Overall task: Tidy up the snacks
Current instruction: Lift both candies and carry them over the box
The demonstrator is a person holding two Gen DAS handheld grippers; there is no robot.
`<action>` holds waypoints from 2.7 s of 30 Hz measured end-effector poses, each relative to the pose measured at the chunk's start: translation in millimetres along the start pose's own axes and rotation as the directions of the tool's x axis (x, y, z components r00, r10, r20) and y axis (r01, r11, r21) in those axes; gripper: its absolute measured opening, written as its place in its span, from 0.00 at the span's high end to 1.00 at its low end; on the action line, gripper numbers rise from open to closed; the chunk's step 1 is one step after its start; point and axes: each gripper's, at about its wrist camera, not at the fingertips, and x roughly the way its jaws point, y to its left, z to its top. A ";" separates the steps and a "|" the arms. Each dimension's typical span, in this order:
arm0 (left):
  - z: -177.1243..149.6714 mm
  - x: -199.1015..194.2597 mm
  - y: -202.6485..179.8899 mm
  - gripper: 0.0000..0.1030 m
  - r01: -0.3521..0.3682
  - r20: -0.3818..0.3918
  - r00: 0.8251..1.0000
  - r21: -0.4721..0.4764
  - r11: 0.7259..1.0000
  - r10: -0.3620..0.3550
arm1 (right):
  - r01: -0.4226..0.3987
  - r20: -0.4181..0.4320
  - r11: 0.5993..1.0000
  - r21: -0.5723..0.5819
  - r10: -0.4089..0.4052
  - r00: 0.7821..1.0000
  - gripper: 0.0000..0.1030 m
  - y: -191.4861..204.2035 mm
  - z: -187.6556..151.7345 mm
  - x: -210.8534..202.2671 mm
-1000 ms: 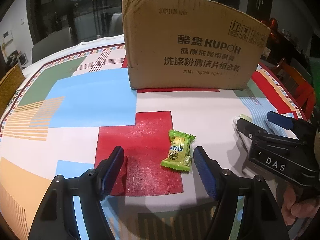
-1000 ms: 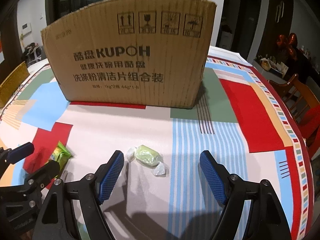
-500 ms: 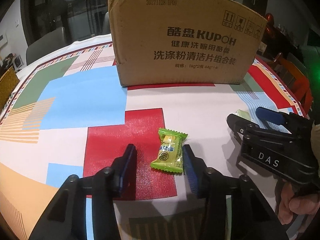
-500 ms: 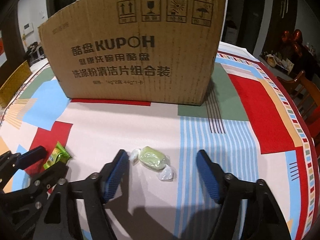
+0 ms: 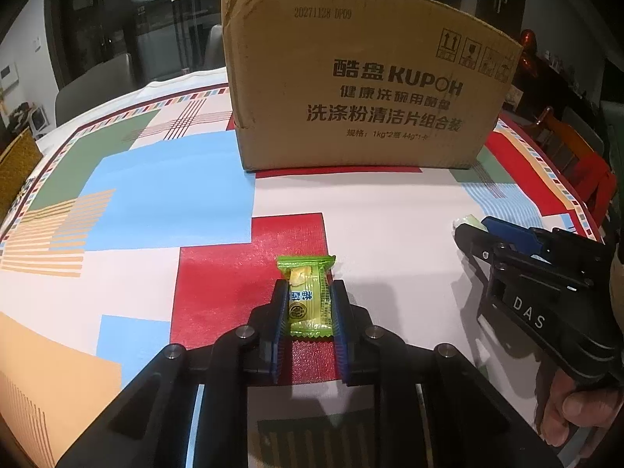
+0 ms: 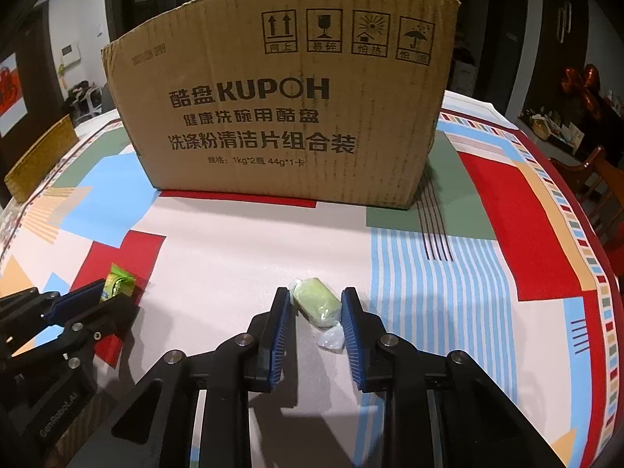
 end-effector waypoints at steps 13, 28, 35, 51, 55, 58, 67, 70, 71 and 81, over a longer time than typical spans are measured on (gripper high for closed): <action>6.6 -23.4 -0.8 0.81 0.001 0.045 0.999 -0.003 1.000 -0.001 | -0.003 0.038 1.000 0.021 0.002 0.999 0.73 -1.7 5.4 -26.0; 17.7 -67.4 2.9 0.81 0.000 0.108 0.994 -0.024 1.000 0.002 | -0.007 0.109 1.000 0.021 0.005 0.994 0.73 -2.4 19.9 -68.9; 32.6 -86.7 5.0 0.81 -0.017 0.141 0.990 -0.025 1.000 0.020 | -0.010 0.147 1.000 0.018 0.007 0.989 0.73 -0.8 31.3 -86.6; 70.8 -113.9 5.9 0.81 -0.024 0.198 0.980 -0.025 0.999 0.028 | -0.007 0.228 1.000 0.024 0.002 0.974 0.73 -1.0 65.9 -116.7; 82.4 -117.5 7.2 0.81 -0.026 0.218 0.976 -0.026 0.999 0.031 | -0.007 0.247 1.000 0.025 0.001 0.969 0.73 -1.1 75.7 -121.9; 91.5 -120.1 7.8 0.81 -0.026 0.235 0.971 -0.026 0.999 0.031 | -0.008 0.260 1.000 0.023 0.002 0.966 0.73 -1.7 82.2 -124.1; 120.1 -126.1 4.9 0.81 -0.025 0.287 0.958 -0.020 0.999 0.029 | -0.008 0.296 1.000 0.019 0.001 0.955 0.73 -1.8 100.0 -130.9; 129.4 -125.5 4.7 0.81 -0.026 0.302 0.953 -0.016 1.000 0.030 | -0.005 0.310 1.000 0.016 -0.001 0.951 0.73 -1.5 106.8 -132.3; 132.2 -125.1 4.9 0.81 -0.026 0.305 0.952 -0.014 1.000 0.029 | -0.003 0.314 1.000 0.015 -0.002 0.949 0.73 -1.3 110.0 -132.9; 166.2 -112.7 3.1 0.81 -0.031 0.350 0.937 0.025 0.999 0.020 | 0.023 0.334 1.000 0.004 -0.023 0.942 0.73 -5.6 143.2 -122.7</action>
